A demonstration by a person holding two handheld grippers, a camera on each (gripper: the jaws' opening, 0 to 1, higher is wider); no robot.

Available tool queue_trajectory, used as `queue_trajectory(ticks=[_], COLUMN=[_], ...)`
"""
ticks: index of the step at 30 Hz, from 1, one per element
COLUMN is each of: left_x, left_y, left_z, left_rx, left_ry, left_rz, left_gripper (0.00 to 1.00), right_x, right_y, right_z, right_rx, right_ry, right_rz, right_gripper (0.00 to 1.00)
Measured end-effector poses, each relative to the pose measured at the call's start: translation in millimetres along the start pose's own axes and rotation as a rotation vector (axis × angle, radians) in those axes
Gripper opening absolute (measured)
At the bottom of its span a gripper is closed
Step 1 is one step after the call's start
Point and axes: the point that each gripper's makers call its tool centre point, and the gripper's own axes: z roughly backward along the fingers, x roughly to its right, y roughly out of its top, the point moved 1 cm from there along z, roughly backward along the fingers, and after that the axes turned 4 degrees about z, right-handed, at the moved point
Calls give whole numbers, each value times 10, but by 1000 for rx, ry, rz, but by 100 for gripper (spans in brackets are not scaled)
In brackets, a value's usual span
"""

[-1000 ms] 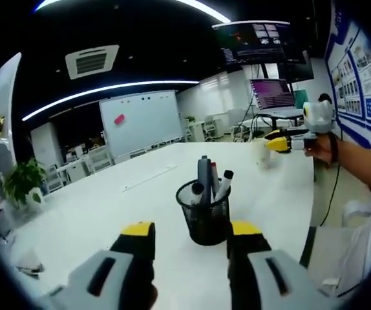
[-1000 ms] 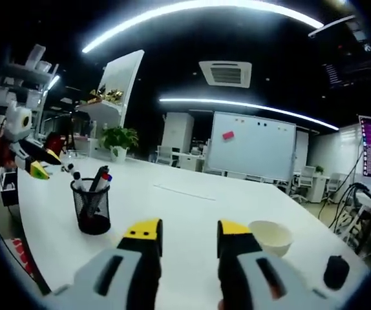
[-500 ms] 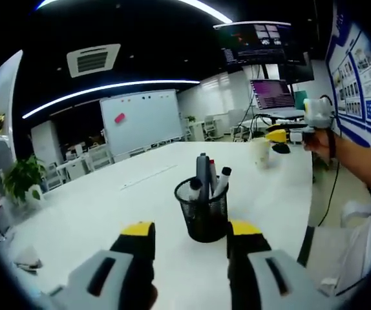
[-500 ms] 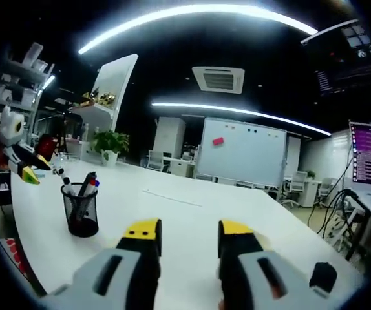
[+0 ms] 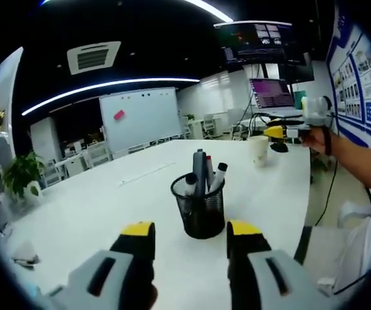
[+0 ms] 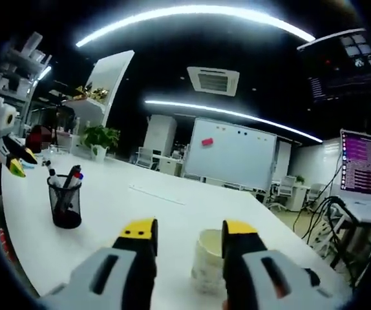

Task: Place the scattered laser pointers and whiteboard markers into the pen holder and stack the scattered paper cups together

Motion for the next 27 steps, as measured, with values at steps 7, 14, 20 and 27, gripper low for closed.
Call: queue_trajectory(ticks=[7,14,20,27], left_x=[94,77,85,88], left_y=[-60,-83,-92,-108], left_z=[19,56,61,76], left_rx=[-13,-15,-14,-18], left_ry=[-6,6,3,4], left_rz=[5,13,14,12], left_gripper=[45,45,45,45], right_x=[134,189,235,267], right_y=[-99,-191,-302,-447], right_z=[-30,-54,-60,-122], right_rx=[-23,-44,-62,-89], right_ry=[-46,-73,-90,-84], right_rz=[-17,-28,-55,-84], right_gripper=[46,51,53,54])
